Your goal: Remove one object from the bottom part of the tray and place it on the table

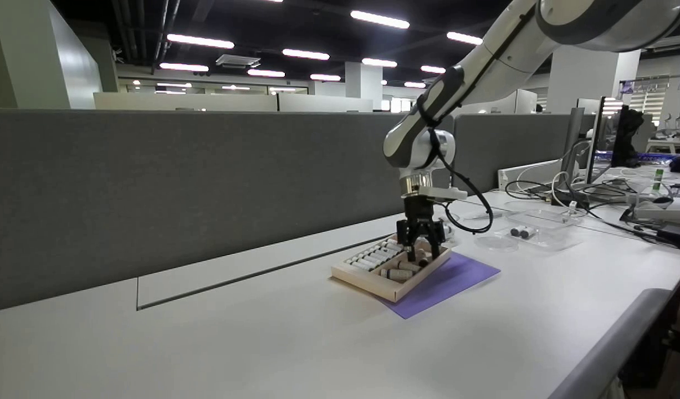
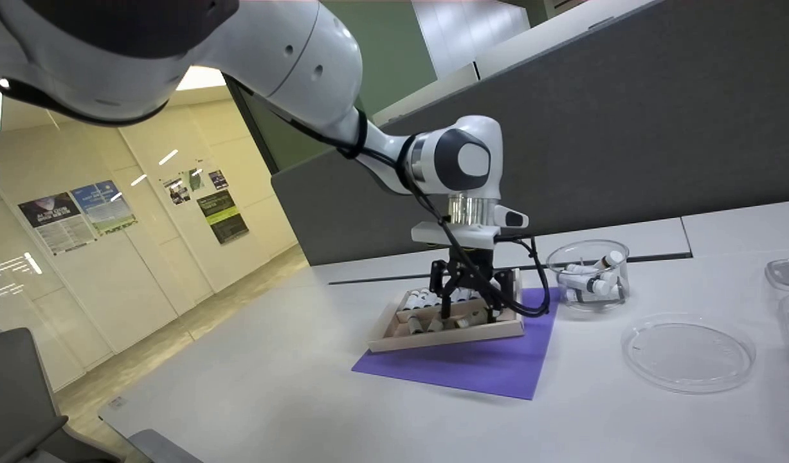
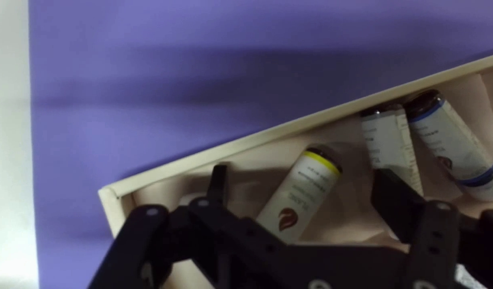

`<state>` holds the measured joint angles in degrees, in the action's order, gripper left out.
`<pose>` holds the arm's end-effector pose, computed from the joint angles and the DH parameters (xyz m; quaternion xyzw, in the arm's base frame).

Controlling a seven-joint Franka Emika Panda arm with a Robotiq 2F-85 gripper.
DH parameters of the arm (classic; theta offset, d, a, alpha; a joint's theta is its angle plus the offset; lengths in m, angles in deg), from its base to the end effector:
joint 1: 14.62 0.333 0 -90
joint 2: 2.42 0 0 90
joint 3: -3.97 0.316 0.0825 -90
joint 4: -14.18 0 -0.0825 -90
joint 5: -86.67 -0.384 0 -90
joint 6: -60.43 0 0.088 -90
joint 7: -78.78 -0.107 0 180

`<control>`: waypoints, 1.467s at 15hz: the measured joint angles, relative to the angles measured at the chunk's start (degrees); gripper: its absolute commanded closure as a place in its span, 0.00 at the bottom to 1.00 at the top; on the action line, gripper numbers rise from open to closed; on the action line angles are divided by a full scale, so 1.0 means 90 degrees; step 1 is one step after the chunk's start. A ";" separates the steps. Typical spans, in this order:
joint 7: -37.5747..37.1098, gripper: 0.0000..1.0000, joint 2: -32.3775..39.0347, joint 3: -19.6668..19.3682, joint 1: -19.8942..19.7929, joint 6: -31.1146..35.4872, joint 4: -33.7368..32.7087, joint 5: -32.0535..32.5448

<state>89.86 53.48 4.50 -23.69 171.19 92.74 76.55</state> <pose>0.6723 -0.0897 0.0993 -0.9753 0.0271 0.1882 0.1122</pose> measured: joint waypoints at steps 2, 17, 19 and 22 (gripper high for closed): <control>-0.0204 0.56 0.0000 -0.0050 0.0046 0.0011 -0.0028 0.0006; -0.0033 0.95 -0.0380 -0.0116 -0.0012 -0.0883 -0.0255 0.0150; 0.0116 0.95 -0.0660 -0.0159 -0.0069 -0.0860 -0.0150 0.0299; 0.0355 0.95 -0.1191 -0.0347 -0.0162 -0.0192 0.0407 0.0596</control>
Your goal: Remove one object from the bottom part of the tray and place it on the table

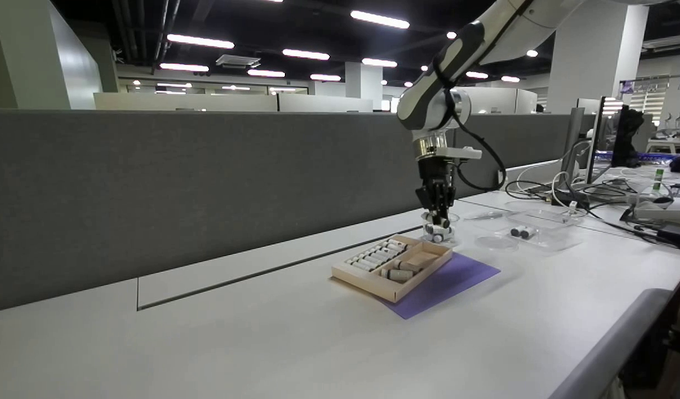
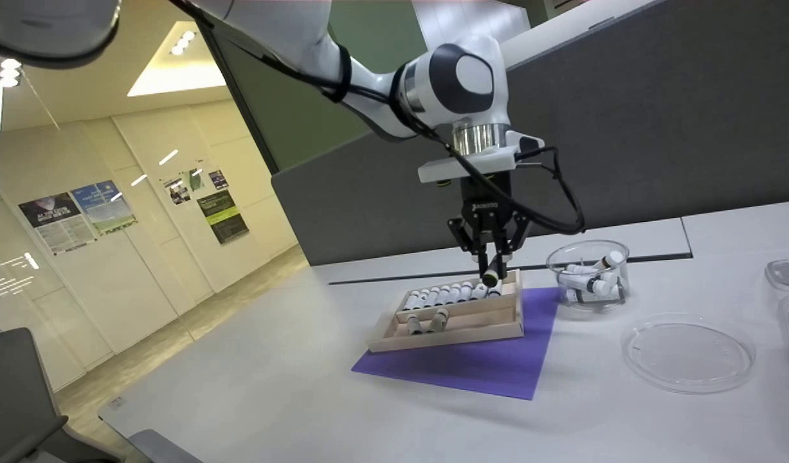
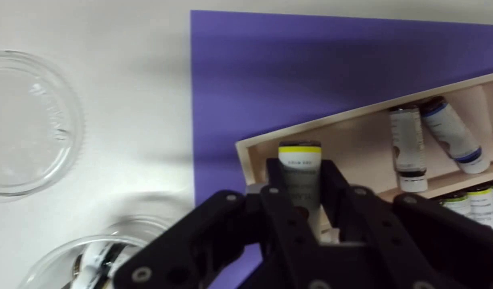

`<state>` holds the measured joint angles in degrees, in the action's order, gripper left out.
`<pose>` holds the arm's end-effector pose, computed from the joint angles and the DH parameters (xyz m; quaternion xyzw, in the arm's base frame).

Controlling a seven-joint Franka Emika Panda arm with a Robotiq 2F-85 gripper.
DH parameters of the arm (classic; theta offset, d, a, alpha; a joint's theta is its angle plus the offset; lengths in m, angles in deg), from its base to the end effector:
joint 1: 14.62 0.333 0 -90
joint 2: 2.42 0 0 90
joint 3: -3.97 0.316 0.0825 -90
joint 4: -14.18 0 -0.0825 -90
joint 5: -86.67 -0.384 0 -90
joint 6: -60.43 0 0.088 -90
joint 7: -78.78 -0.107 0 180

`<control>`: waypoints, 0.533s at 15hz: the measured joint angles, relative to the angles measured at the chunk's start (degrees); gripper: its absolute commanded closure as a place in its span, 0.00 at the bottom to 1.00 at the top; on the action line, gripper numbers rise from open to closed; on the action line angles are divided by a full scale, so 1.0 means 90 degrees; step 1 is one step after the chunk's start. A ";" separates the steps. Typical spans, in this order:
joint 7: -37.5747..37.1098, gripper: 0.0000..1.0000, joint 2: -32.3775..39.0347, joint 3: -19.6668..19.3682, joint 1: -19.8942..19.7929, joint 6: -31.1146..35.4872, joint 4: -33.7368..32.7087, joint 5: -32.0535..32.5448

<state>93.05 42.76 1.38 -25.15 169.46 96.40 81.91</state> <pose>0.6719 -0.1454 0.2007 -0.9871 0.0057 0.1498 0.0568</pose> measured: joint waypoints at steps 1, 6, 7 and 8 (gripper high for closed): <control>0.0069 0.95 -0.0164 -0.0056 -0.0050 0.0261 0.0241 0.0052; 0.0349 0.95 -0.0664 -0.0199 -0.0508 0.1261 0.1416 0.0016; 0.0406 0.95 -0.0687 -0.0200 -0.0623 0.1395 0.1597 -0.0008; 0.0453 0.95 -0.0690 -0.0201 -0.0727 0.1510 0.1753 -0.0025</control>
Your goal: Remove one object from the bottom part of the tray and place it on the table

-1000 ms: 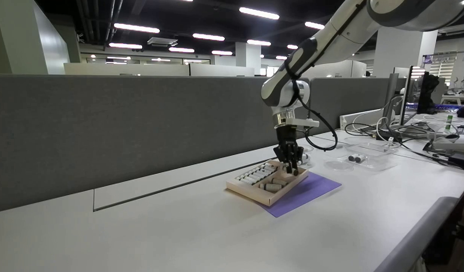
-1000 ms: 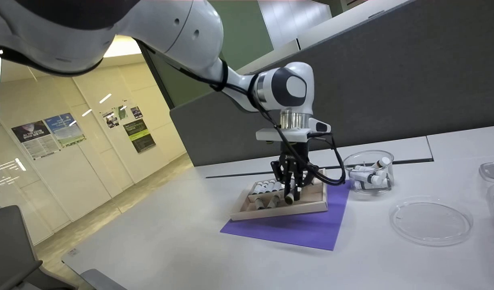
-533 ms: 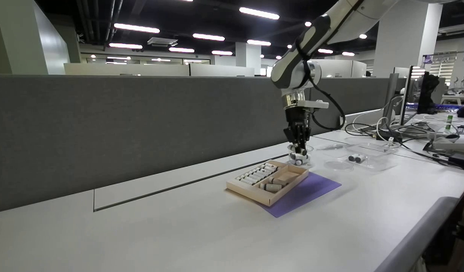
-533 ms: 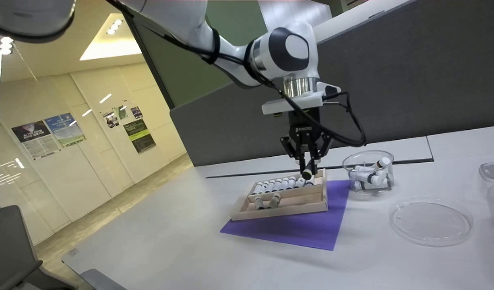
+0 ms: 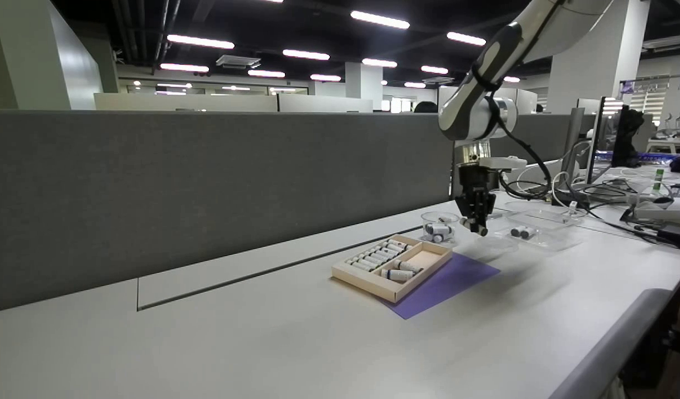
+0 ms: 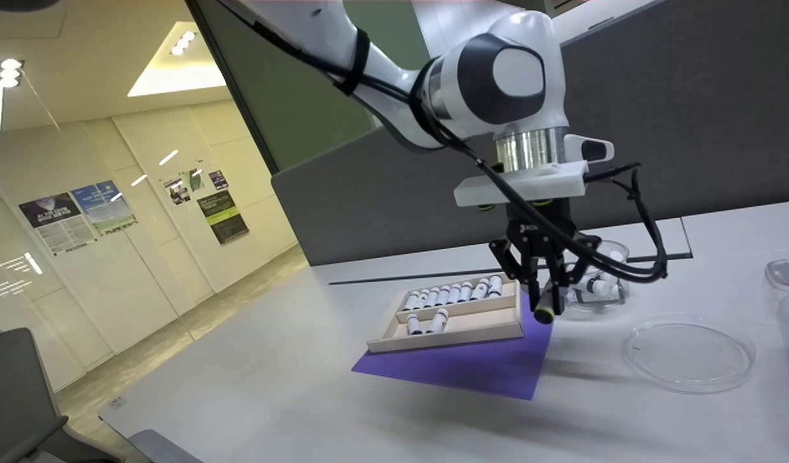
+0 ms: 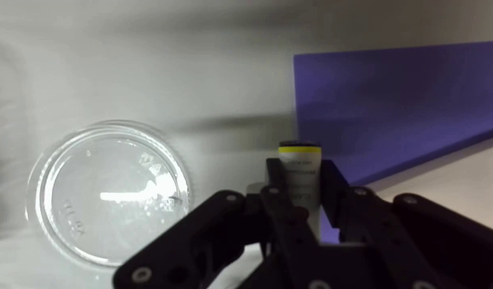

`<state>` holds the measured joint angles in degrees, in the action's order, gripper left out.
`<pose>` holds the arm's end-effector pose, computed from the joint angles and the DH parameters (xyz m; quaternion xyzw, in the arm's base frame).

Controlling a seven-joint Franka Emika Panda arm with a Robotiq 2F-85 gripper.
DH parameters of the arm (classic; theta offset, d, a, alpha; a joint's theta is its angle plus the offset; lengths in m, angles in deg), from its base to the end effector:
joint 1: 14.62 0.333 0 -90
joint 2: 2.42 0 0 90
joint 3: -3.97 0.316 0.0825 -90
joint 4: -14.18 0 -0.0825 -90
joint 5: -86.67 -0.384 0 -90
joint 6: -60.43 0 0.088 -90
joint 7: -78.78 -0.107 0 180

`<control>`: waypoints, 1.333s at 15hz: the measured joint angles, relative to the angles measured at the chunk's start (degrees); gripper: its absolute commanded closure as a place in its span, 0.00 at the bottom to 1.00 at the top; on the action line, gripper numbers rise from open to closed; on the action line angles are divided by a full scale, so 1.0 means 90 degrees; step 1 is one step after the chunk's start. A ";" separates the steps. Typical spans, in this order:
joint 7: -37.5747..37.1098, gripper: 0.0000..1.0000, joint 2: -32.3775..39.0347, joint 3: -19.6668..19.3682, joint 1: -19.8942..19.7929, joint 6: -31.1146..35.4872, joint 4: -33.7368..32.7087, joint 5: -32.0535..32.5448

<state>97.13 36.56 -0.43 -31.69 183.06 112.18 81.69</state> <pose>0.6022 -0.2291 0.1779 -0.9911 0.0493 0.1132 0.0499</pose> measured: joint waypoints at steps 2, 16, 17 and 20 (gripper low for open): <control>0.0080 0.95 0.0013 0.0000 -0.0143 0.0171 0.0258 -0.0029; 0.0277 0.25 0.0432 0.0100 -0.0256 0.0284 0.0464 -0.0349; 0.0324 0.18 0.0365 0.0121 -0.0257 0.0291 0.0466 -0.0359; 0.0471 0.00 0.0017 0.0194 -0.0259 0.0289 0.0509 -0.0440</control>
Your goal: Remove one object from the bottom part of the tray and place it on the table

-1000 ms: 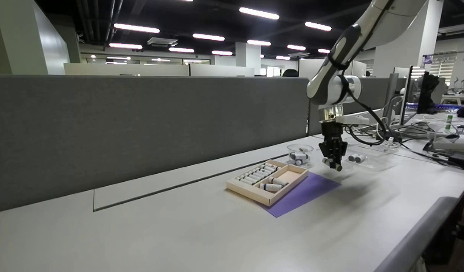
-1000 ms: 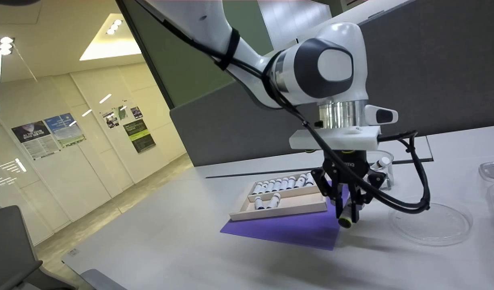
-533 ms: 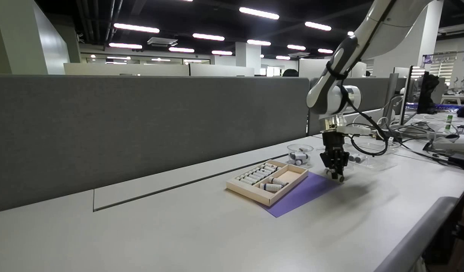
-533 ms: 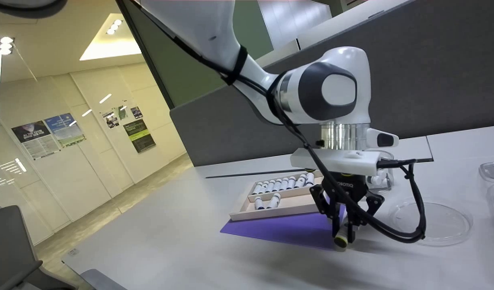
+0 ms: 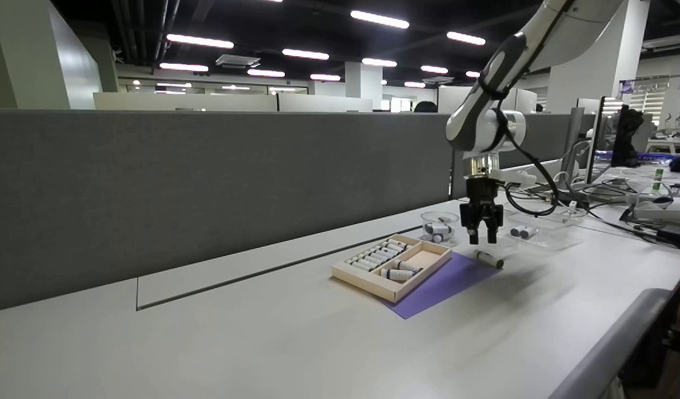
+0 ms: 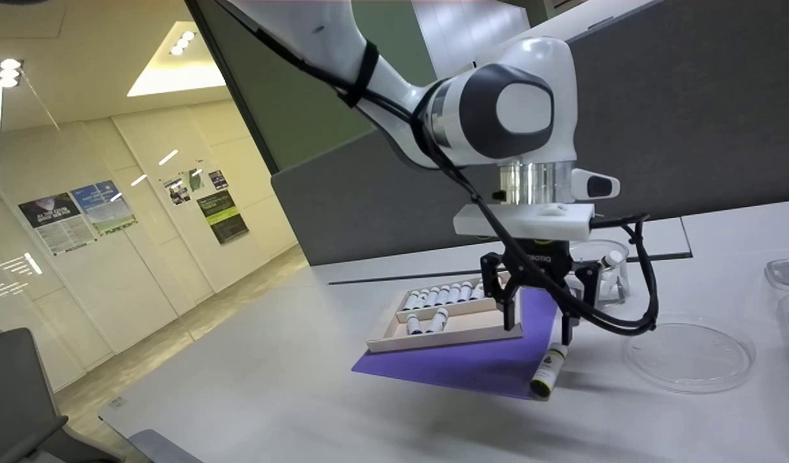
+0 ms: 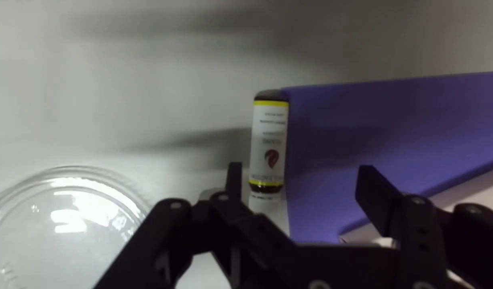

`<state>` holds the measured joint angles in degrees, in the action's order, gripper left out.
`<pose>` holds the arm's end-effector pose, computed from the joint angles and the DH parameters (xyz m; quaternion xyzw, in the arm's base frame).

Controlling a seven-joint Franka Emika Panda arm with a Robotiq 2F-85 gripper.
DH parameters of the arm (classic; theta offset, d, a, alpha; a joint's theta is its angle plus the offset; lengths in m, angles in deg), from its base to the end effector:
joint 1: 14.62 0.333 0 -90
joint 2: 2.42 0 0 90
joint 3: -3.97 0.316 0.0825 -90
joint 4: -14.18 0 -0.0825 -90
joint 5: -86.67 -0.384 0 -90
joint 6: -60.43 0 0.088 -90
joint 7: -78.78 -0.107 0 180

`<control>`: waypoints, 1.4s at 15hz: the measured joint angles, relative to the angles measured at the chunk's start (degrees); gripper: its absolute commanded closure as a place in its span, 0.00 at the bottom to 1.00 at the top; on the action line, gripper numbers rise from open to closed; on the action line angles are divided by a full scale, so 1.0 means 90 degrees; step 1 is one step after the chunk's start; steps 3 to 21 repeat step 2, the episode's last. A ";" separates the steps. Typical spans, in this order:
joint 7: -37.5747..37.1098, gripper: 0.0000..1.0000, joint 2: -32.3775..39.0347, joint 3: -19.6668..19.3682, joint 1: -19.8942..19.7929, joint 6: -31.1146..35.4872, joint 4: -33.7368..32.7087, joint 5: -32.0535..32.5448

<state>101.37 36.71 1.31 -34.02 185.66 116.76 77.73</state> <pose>0.5777 -0.2268 0.1487 -0.9879 0.0460 0.1157 0.0922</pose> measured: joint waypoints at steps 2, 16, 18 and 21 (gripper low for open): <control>0.0011 0.06 -0.0224 0.0008 0.0011 -0.0022 0.0057 -0.0013; 0.0011 0.06 -0.0224 0.0008 0.0011 -0.0022 0.0057 -0.0013; 0.0011 0.06 -0.0224 0.0008 0.0011 -0.0022 0.0057 -0.0013; 0.0011 0.06 -0.0224 0.0008 0.0011 -0.0022 0.0057 -0.0013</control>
